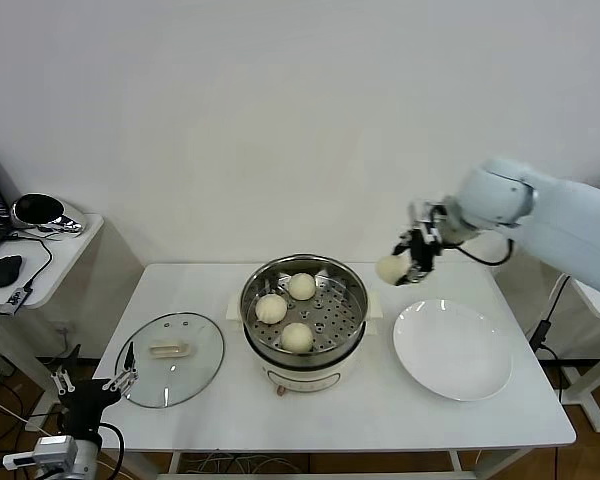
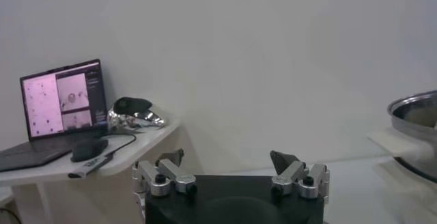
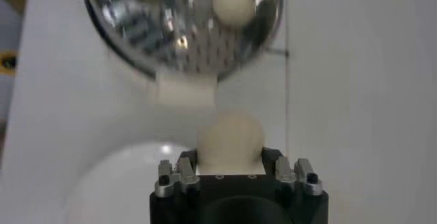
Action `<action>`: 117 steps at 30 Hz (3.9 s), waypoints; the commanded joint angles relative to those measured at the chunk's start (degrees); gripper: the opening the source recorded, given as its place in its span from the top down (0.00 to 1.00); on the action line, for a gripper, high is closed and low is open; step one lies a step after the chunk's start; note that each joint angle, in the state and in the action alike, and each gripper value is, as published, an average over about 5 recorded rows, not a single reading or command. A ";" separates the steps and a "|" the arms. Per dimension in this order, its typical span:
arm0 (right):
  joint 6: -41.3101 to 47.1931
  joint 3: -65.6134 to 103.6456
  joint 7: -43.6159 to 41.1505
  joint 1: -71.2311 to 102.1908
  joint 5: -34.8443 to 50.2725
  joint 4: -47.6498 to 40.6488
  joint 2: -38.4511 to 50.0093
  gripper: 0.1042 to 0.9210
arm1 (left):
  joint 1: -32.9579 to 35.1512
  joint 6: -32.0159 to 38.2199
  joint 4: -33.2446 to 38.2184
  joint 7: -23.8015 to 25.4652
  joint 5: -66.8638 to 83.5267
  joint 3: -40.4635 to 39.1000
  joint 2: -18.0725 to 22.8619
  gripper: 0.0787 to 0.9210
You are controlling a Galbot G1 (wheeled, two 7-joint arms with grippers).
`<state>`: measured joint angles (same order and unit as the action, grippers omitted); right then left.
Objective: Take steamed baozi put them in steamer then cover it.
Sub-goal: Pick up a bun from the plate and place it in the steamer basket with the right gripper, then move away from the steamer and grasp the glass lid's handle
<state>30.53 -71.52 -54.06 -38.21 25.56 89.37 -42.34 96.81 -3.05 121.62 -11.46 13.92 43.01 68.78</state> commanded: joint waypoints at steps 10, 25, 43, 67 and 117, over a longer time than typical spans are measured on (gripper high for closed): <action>11.12 -6.82 11.76 5.42 8.84 -7.52 -19.42 0.40 | 0.84 0.09 0.77 0.01 0.53 1.13 0.53 0.12; 11.16 -5.09 11.15 10.31 4.43 -10.68 -20.31 0.40 | 0.62 0.15 0.24 0.00 0.43 1.02 0.53 0.12; 11.15 1.87 9.86 6.14 5.58 -2.75 -11.62 0.13 | 0.13 0.14 -0.66 0.00 0.49 0.96 -0.32 0.12; -43.58 101.03 47.70 111.19 -9.40 14.95 -6.57 0.12 | -0.04 3.50 -2.22 -2.03 -7.80 -1.55 3.42 0.12; -45.40 128.89 52.99 135.36 -14.36 16.29 -32.82 0.12 | -33.41 15.26 -51.43 -3.28 -82.43 -16.36 -7.81 0.12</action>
<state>-14.62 55.90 -1.48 95.73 11.50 105.84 -74.30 70.27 11.96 78.19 -14.60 -65.97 29.61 61.21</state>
